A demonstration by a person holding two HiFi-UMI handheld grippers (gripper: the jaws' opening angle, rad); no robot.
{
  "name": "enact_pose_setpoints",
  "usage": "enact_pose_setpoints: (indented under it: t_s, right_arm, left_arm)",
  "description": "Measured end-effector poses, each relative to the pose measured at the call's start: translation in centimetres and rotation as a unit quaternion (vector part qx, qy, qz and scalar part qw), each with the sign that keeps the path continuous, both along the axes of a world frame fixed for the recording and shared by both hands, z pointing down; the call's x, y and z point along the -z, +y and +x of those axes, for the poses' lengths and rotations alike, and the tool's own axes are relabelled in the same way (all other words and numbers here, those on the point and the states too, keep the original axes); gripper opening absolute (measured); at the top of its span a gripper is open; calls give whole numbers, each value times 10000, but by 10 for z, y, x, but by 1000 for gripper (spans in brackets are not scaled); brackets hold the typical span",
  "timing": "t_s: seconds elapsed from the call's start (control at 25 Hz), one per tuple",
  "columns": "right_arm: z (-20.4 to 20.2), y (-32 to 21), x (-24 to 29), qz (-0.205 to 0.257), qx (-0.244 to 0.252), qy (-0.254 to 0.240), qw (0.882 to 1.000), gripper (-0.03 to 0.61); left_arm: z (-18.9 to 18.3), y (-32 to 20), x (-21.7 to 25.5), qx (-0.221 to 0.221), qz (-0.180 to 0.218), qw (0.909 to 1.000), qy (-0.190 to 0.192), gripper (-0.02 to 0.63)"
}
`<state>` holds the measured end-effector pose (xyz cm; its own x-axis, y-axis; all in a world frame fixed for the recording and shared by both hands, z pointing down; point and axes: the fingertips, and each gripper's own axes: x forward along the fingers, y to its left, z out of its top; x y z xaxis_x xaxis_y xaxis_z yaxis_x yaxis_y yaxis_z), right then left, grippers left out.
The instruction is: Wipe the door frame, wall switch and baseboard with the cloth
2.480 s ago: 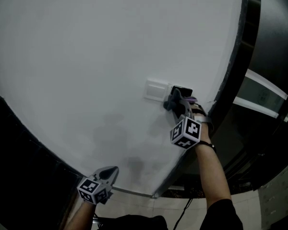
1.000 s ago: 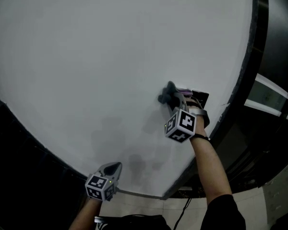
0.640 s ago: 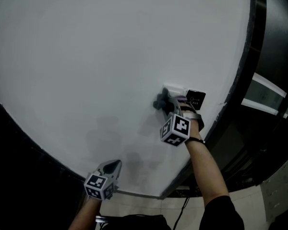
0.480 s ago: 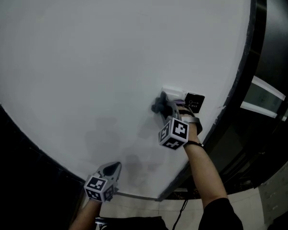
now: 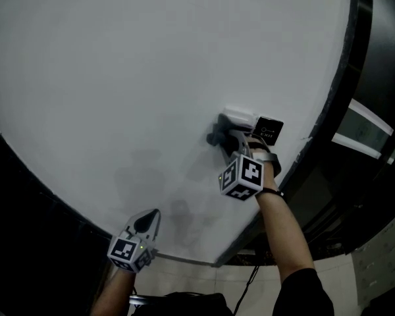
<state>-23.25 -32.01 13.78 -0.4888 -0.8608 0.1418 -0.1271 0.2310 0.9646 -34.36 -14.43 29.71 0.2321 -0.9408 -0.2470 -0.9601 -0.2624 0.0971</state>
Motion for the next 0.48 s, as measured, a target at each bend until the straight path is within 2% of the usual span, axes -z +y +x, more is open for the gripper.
enact_pose_setpoints:
  t_s: [0.24,0.48]
  right_arm:
    - [-3,1,55,391,-93,-299,9987,86]
    - [0,-17,49,259,-391,-311,9984,86]
  left_arm:
    - [-12,14,4,168,213,9996,31,2]
    - [-14,22,-2,23,95,9999,-39,2]
